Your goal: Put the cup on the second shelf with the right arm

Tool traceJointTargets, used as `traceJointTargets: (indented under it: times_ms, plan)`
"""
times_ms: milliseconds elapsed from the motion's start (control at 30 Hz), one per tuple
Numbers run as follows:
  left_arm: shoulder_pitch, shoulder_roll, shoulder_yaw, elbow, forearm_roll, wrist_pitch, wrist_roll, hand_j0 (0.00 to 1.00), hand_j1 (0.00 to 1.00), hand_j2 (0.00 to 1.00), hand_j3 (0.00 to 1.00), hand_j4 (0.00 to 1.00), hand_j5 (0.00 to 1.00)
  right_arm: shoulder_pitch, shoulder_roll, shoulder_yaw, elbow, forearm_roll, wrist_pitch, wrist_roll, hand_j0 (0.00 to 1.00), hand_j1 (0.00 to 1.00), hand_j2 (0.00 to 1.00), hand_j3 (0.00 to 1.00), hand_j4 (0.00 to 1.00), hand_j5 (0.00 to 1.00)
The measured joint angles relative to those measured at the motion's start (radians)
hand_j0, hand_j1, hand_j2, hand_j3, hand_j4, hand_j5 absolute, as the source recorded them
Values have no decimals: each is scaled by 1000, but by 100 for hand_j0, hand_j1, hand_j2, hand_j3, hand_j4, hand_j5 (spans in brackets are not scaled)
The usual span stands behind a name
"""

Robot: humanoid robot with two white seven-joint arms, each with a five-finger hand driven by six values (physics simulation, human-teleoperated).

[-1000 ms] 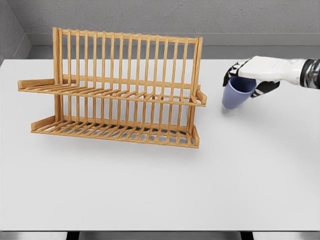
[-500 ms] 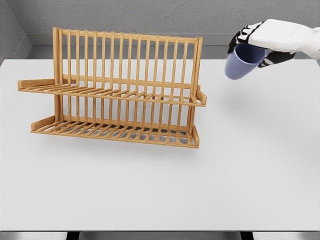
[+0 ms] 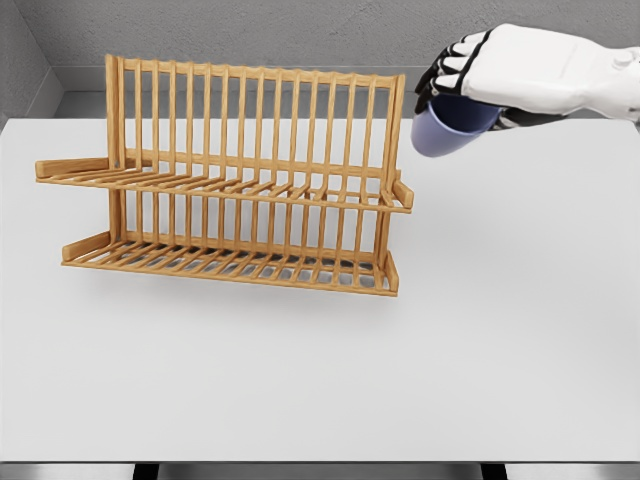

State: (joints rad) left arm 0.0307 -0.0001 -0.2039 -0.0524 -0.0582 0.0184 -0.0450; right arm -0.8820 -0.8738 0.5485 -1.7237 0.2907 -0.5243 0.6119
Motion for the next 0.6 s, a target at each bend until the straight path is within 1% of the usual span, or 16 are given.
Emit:
traceJointTargets:
  times_ms: [167, 300, 433, 600]
  plan:
    - [0, 0, 0, 0, 0, 0, 0, 100, 100, 100, 100, 100, 100, 3, 13, 17, -24, 0, -1, 0, 58, 58, 58, 58, 58, 58]
    - [0, 0, 0, 0, 0, 0, 0, 100, 100, 100, 100, 100, 100, -3, 37, 48, -28, 0, 3, 0, 58, 58, 58, 58, 58, 58]
    - [0, 0, 0, 0, 0, 0, 0, 100, 100, 100, 100, 100, 100, -29, 49, 84, -29, -1, 11, -1, 58, 58, 58, 58, 58, 58]
    - [0, 0, 0, 0, 0, 0, 0, 100, 100, 100, 100, 100, 100, -31, 74, 124, -30, 2, 13, -2, 58, 58, 58, 58, 58, 58]
